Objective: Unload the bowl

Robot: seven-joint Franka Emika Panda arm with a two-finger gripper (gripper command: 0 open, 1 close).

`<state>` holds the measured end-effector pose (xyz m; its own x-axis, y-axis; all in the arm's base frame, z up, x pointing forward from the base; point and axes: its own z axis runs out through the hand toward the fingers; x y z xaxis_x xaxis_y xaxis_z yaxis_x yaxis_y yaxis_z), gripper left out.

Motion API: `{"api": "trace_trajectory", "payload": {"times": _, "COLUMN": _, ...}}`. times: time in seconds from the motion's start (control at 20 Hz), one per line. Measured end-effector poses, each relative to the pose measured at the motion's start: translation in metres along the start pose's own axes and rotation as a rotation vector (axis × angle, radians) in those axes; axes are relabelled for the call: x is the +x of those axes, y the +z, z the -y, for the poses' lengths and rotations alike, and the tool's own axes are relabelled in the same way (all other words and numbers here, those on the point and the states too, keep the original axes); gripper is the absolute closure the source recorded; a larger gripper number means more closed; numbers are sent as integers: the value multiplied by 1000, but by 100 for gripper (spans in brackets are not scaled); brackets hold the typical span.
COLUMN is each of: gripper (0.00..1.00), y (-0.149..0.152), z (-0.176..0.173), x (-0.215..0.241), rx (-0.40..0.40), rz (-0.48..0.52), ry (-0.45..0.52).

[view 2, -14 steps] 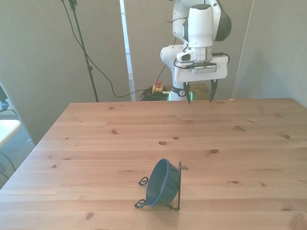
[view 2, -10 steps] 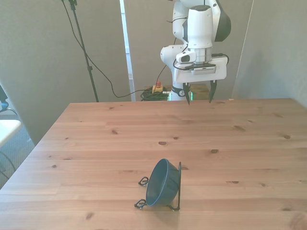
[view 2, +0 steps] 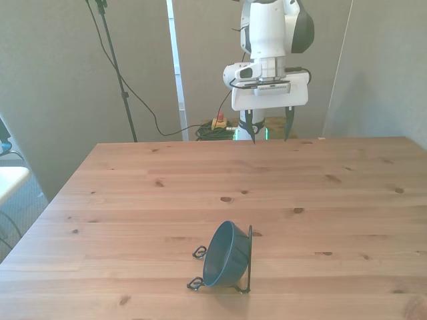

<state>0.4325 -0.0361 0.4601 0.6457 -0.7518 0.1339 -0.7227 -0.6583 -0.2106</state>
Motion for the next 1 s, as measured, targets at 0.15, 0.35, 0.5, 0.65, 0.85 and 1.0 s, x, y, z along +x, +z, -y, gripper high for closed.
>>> {"api": "trace_trajectory", "payload": {"times": 0.15, "gripper": 0, "y": -6, "z": 4, "x": 28, "rx": 25, "rz": -26, "ry": 6}}
{"api": "trace_trajectory", "payload": {"times": 0.35, "gripper": 0, "y": -9, "z": 14, "x": 73, "rx": 55, "rz": -44, "ry": 13}}
{"api": "trace_trajectory", "payload": {"times": 0.5, "gripper": 0, "y": -5, "z": 25, "x": 116, "rx": 82, "rz": -57, "ry": 18}}
{"api": "trace_trajectory", "payload": {"times": 0.65, "gripper": 0, "y": 11, "z": 44, "x": 152, "rx": 88, "rz": -60, "ry": 7}}
{"api": "trace_trajectory", "payload": {"times": 0.85, "gripper": 0, "y": 22, "z": 70, "x": 182, "rx": 91, "rz": -70, "ry": -16}}
{"api": "trace_trajectory", "payload": {"times": 1.0, "gripper": 0, "y": 23, "z": 84, "x": 198, "rx": 106, "rz": -71, "ry": -46}}
